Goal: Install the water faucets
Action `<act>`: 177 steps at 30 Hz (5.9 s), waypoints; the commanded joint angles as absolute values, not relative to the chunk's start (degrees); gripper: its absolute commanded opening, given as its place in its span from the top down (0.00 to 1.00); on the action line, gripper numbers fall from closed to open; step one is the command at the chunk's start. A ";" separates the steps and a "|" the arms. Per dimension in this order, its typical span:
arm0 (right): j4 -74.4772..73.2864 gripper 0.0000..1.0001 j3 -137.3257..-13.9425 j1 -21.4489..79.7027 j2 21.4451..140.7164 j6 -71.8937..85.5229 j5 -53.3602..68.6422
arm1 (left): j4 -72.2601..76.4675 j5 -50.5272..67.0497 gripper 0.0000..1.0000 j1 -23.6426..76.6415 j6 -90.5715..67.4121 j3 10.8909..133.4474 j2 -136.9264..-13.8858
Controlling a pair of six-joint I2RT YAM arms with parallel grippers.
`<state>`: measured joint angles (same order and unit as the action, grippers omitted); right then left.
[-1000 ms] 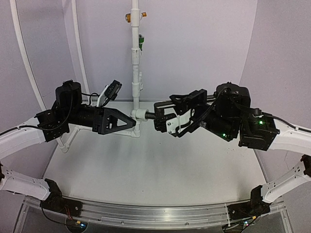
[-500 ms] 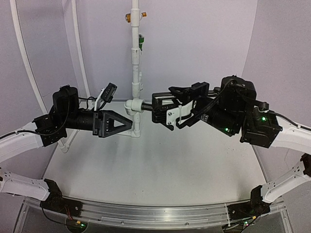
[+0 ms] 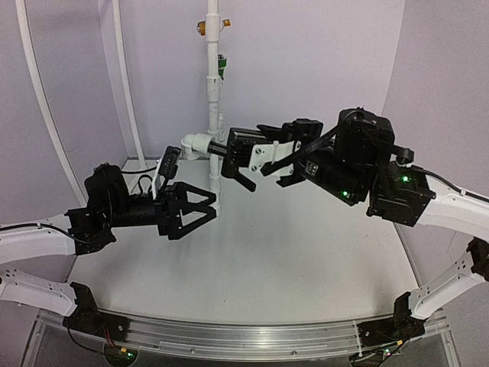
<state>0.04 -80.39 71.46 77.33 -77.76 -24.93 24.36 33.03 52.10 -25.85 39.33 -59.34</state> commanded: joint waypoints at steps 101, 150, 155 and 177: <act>8.01 1.00 -90.85 73.69 84.27 -40.18 -27.15 | 52.14 12.09 0.95 59.40 20.63 44.01 -61.60; -11.16 1.00 -80.45 69.70 76.14 -61.50 -33.15 | 12.12 22.54 0.00 58.28 -58.23 48.55 -55.68; -18.92 1.00 -84.56 66.89 78.90 -54.09 -32.16 | 17.01 28.25 0.00 51.38 -63.97 48.98 -59.56; -19.15 1.00 -83.31 66.01 77.74 -55.46 -29.86 | 22.48 33.84 0.00 49.35 -66.37 52.17 -65.57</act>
<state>-24.29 -80.99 65.82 79.33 -56.75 -30.28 18.72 33.30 50.01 -66.04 49.09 -65.20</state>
